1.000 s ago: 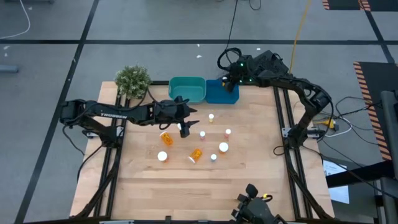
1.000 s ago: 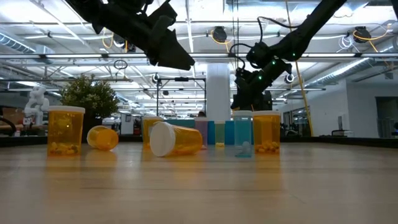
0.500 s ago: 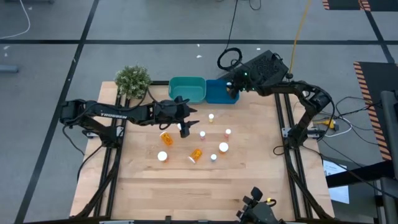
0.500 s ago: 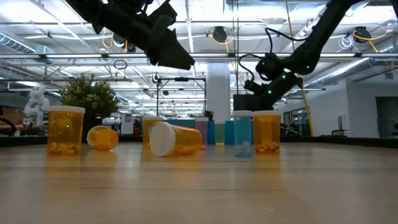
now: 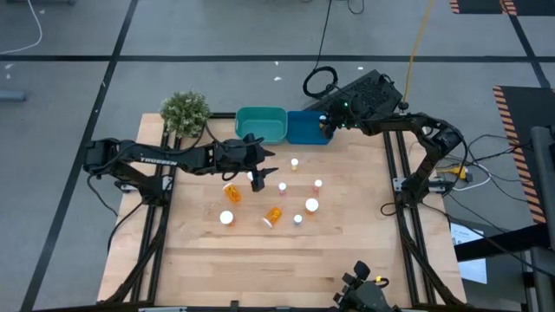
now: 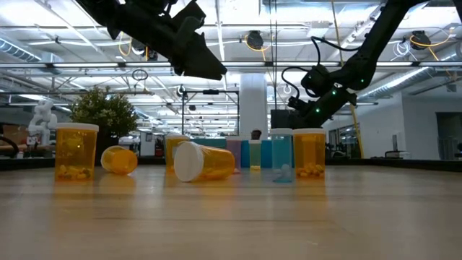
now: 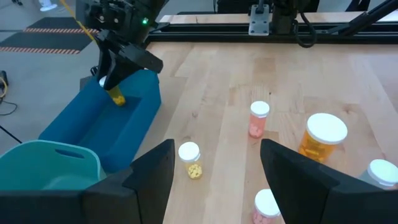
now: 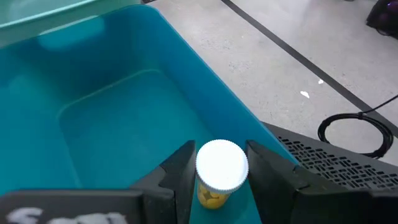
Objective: Pick and place medicine bottles into bin by pill shape (circle, oval)
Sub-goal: Put the small orange tablet bottle into the blue bin
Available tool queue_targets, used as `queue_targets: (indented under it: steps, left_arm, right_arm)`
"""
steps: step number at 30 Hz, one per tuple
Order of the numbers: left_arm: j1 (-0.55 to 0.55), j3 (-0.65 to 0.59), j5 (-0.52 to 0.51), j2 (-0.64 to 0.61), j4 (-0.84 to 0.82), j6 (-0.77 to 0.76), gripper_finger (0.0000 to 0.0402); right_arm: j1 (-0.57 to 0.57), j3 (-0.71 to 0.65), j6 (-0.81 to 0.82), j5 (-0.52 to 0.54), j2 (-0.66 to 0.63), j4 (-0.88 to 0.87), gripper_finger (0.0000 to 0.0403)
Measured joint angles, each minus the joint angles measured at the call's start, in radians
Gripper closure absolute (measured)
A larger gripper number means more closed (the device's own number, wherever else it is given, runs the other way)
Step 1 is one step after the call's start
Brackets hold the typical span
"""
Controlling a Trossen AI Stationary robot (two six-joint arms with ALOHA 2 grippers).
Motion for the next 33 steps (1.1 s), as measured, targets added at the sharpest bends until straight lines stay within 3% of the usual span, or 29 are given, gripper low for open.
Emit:
queue_targets:
  steps: [17, 33]
  left_arm:
    - [0.000, 0.000, 0.000, 0.000, 0.000, 0.000, 0.0160]
    - [0.000, 0.000, 0.000, 0.000, 0.000, 0.000, 0.0160]
  right_arm:
    - [0.002, 0.000, 0.026, -0.002, 0.000, -0.012, 0.0276]
    - [0.002, 0.000, 0.037, -0.001, 0.000, -0.008, 0.0228]
